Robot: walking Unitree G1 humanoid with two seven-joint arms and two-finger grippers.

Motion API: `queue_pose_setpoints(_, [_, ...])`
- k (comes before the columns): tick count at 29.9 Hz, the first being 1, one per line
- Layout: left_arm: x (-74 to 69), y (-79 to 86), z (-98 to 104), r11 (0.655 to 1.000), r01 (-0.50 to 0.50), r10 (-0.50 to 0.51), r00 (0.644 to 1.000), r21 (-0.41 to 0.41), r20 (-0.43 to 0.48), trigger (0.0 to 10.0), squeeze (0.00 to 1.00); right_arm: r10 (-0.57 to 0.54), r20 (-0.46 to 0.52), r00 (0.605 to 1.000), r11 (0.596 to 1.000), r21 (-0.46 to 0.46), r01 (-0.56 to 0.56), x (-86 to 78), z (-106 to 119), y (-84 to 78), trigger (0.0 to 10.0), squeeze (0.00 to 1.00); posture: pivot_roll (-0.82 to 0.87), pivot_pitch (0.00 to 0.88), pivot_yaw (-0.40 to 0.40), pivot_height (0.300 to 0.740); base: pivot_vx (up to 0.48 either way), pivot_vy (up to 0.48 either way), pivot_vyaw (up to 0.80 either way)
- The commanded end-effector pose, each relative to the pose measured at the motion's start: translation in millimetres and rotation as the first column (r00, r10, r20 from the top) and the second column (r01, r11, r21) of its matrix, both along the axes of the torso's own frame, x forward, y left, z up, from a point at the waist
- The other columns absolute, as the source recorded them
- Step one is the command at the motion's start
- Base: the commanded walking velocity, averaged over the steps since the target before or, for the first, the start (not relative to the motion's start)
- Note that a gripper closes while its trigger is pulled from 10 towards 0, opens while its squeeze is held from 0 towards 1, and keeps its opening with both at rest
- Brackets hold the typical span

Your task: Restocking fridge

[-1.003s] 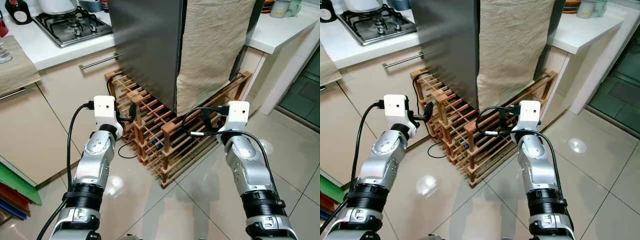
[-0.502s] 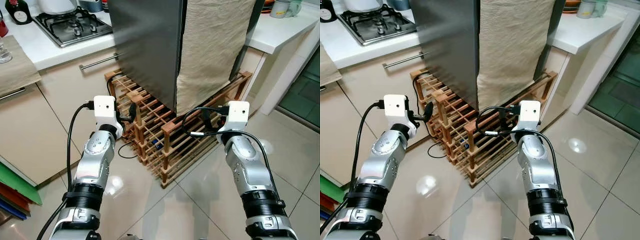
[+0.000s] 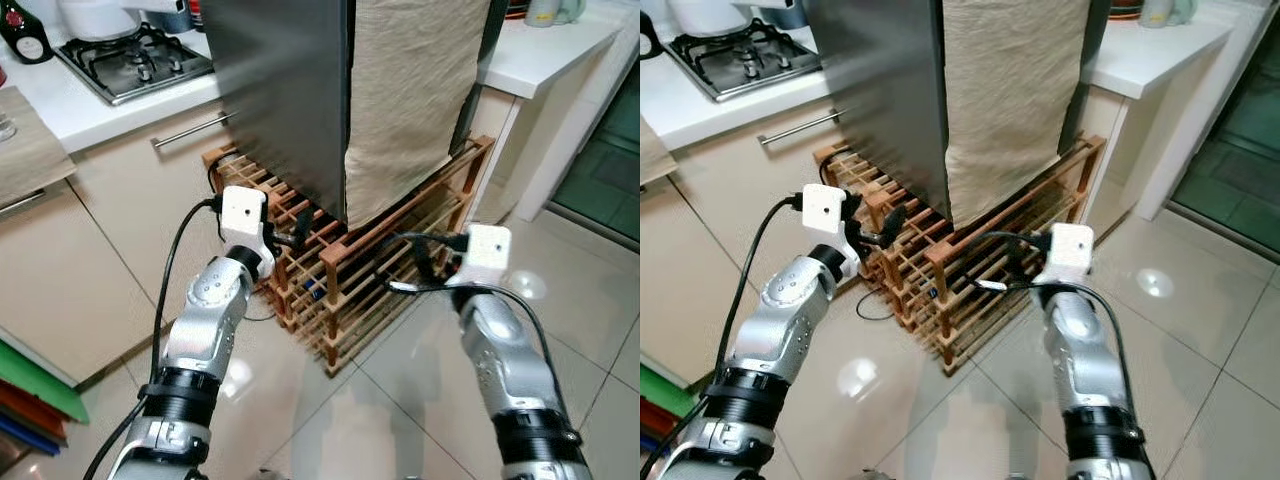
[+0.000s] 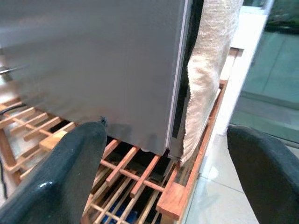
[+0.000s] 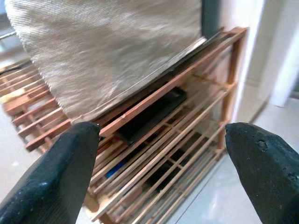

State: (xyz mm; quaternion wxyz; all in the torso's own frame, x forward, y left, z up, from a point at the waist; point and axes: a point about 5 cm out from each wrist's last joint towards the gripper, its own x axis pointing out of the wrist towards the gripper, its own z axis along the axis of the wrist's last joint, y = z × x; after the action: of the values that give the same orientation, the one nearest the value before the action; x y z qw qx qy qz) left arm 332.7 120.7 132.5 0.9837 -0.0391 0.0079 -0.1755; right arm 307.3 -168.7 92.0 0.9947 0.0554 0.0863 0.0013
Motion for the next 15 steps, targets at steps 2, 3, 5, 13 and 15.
queue_pose_setpoints(2, [2.3,19.4,-1,0.996,-0.088,0.087,0.996,-0.03,-0.017,10.0,0.0,-0.002,0.032,0.999,1.0,-0.003,0.003,0.4,3,2.8,10.0,0.0,-0.05,0.0,0.079,0.74,0.0,0.48,-0.67])
queue_pose_setpoints(3, [2.5,23.3,-4,0.994,-0.107,0.106,0.994,-0.03,-0.032,10.0,0.0,-0.004,0.031,1.0,1.0,-0.004,0.004,-0.9,2,1.0,10.0,0.0,-0.05,0.0,0.077,0.74,0.0,0.48,-0.67])
queue_pose_setpoints(5, [3.3,28.8,-8,0.989,-0.145,0.144,0.988,-0.016,-0.051,10.0,0.0,-0.003,0.026,1.0,1.0,-0.008,0.004,-2.9,0,-0.5,10.0,0.0,-0.05,0.0,0.077,0.74,0.0,0.48,-0.67])
queue_pose_setpoints(13, [5.2,21.6,-5,0.992,-0.125,0.124,0.992,-0.01,-0.032,10.0,0.0,-0.002,0.047,0.999,1.0,0.0,0.002,-2.5,2,1.4,10.0,0.0,-0.05,0.0,0.075,0.74,0.0,0.12,-0.17])
queue_pose_setpoints(15, [5.6,19.2,-2,0.993,-0.113,0.113,0.993,-0.026,-0.019,10.0,0.0,0.002,0.049,0.999,1.0,0.011,-0.003,-0.7,4,2.1,10.0,0.0,-0.06,0.0,0.076,0.74,0.0,0.0,-0.63])
